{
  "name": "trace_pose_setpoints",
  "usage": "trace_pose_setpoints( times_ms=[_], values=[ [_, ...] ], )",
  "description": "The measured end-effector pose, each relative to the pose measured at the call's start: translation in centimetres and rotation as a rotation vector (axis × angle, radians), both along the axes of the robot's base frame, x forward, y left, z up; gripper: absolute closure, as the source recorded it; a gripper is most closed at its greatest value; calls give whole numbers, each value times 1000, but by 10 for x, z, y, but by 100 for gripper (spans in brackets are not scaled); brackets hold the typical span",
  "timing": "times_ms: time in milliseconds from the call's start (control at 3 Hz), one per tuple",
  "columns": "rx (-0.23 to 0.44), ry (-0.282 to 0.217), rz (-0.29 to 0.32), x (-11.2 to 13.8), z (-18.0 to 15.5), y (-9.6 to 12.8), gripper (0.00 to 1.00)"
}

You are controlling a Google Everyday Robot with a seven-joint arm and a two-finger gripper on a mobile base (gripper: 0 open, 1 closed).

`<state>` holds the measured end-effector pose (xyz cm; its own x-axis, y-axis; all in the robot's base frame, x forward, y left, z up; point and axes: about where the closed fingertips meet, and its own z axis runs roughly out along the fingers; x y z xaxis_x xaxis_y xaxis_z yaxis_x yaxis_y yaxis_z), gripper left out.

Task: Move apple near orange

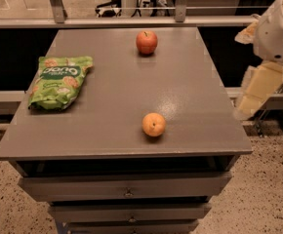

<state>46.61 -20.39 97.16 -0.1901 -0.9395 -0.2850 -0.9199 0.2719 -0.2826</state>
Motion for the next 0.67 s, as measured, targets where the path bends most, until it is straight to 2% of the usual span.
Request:
trace_pose_setpoints(
  times_ms=[333, 667],
  values=[
    [91, -105, 3, 61, -4, 20, 0],
    [178, -179, 6, 114, -6, 39, 0]
  ],
)
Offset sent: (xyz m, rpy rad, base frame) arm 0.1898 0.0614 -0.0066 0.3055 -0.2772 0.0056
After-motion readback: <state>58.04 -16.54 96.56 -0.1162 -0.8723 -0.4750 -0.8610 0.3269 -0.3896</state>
